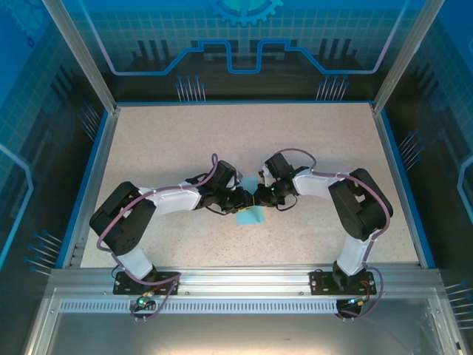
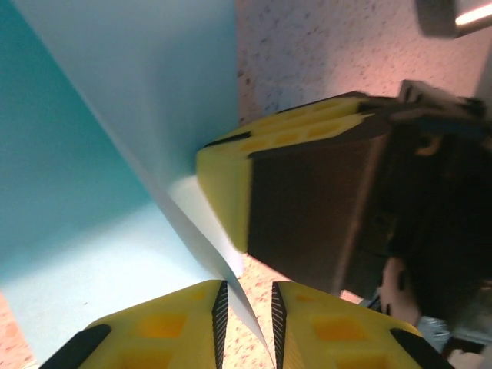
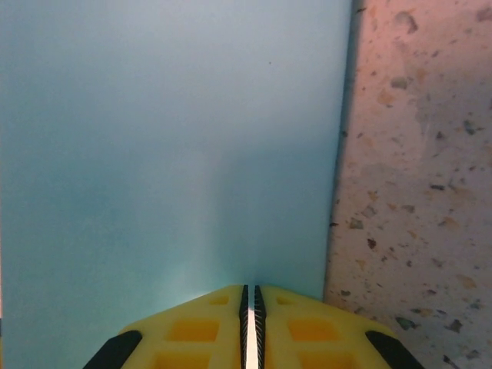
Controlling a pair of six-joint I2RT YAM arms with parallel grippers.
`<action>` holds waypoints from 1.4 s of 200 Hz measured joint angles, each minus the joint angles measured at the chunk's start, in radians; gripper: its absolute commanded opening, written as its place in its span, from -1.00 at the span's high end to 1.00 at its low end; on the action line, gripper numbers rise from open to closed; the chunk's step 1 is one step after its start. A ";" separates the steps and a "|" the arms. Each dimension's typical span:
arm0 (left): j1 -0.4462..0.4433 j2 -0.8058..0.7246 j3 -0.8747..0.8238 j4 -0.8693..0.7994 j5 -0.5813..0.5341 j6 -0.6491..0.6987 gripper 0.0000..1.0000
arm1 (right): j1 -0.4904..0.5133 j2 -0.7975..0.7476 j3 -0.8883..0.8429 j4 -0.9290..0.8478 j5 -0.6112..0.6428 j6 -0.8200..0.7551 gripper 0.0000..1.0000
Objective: Fold a paper plane with a square sheet of paper (pick it up from the middle)
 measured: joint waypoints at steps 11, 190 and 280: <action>0.000 0.000 0.000 0.015 0.000 -0.011 0.48 | -0.002 0.001 0.000 0.000 -0.003 0.003 0.77; 0.003 0.096 0.046 0.070 -0.024 -0.073 -0.07 | -0.111 -0.243 -0.238 0.129 -0.088 0.040 0.42; 0.003 0.099 0.047 0.069 -0.043 -0.076 -0.09 | -0.113 -0.275 -0.266 0.165 -0.089 -0.071 0.23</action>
